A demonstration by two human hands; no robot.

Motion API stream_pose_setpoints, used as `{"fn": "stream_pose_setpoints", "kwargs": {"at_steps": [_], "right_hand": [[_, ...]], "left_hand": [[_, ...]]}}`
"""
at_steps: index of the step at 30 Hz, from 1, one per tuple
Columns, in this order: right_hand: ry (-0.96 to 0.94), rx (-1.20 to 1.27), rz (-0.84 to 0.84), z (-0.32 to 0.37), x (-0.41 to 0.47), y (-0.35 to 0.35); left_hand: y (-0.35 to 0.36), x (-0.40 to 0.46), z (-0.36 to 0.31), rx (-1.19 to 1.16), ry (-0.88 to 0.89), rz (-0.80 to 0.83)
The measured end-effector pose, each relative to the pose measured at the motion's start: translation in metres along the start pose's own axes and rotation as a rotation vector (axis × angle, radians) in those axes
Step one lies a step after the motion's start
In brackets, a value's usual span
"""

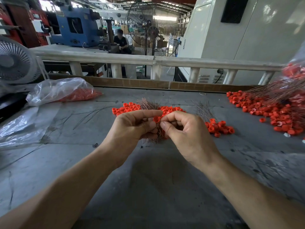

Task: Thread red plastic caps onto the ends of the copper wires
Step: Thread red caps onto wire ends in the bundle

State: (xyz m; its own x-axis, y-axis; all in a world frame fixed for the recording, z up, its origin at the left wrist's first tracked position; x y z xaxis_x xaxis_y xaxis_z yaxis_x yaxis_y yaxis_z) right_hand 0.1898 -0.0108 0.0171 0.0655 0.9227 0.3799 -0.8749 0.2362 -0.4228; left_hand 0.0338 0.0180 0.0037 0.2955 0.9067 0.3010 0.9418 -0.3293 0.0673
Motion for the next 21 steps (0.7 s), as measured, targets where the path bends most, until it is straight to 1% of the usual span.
{"fn": "stream_pose_setpoints", "kwargs": {"at_steps": [5,15,21], "right_hand": [[-0.005,-0.003,0.009,0.0003,-0.0004,-0.0006],[-0.004,0.041,0.024,0.0006,-0.0002,-0.0023],[0.002,0.099,0.062,0.0005,0.0001,-0.0006]], "left_hand": [[-0.0015,0.0006,0.0029,0.008,-0.014,0.012],[-0.0014,0.0007,0.0043,-0.076,-0.033,0.04],[-0.0029,0.001,0.0043,-0.125,-0.047,0.026]]}}
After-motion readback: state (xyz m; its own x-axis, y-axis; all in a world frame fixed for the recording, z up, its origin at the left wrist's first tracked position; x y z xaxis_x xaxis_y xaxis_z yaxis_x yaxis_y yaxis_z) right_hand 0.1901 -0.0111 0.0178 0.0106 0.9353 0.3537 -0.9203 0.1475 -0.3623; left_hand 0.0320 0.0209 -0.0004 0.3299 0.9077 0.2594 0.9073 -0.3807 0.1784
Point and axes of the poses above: each hand's wrist, its own x-axis towards the middle knuckle, its own y-axis out of the palm, z = x × y, the point moved 7 cm from there along x, towards the middle knuckle, and after that the axes turned 5 degrees about y, right-handed, at the moved point
